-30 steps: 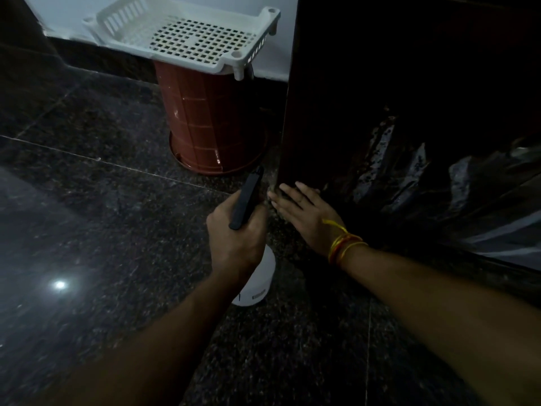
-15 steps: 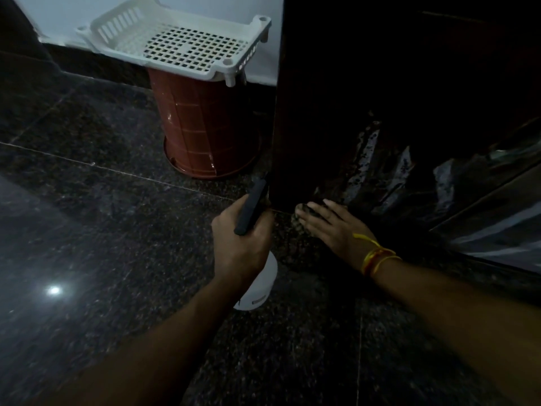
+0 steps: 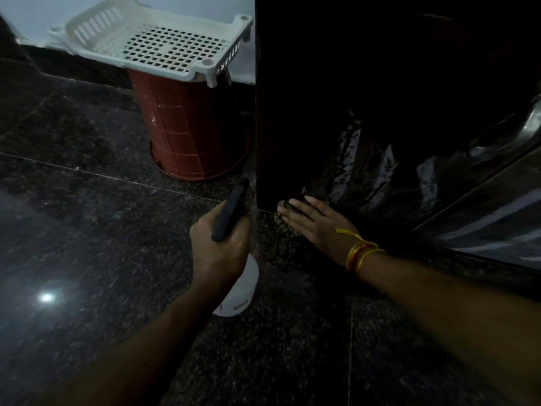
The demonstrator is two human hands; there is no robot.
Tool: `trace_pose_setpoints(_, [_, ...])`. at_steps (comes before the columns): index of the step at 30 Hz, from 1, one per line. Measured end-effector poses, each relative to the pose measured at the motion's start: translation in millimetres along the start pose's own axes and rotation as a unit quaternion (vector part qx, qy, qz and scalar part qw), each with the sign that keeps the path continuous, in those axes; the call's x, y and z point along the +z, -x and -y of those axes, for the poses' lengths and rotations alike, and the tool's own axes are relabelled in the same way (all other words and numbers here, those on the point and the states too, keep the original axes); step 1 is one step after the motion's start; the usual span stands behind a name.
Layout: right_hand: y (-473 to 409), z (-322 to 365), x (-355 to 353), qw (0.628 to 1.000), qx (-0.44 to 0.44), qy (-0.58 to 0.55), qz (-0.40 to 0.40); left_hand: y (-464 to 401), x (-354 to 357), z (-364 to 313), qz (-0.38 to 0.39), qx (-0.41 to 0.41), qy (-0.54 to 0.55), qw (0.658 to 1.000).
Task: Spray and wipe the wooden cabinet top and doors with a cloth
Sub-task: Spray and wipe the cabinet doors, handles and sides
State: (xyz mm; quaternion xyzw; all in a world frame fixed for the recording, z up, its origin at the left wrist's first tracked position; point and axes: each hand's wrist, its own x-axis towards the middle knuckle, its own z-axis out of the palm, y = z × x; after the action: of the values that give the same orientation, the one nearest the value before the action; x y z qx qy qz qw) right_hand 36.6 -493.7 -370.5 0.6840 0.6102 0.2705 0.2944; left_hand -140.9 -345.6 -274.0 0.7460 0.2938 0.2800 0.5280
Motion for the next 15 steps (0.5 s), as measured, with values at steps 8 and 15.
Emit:
trace_pose_setpoints(8, [25.5,-28.3,-7.1,1.000,0.004,-0.002,0.010,0.6,7.1,-15.3,0.001,0.009,0.004,1.000])
trace_pose_setpoints(15, [12.3,-67.3,-48.7,0.991,0.102,-0.016,-0.087,0.1,15.4,-23.6,0.007,0.011,0.017,1.000])
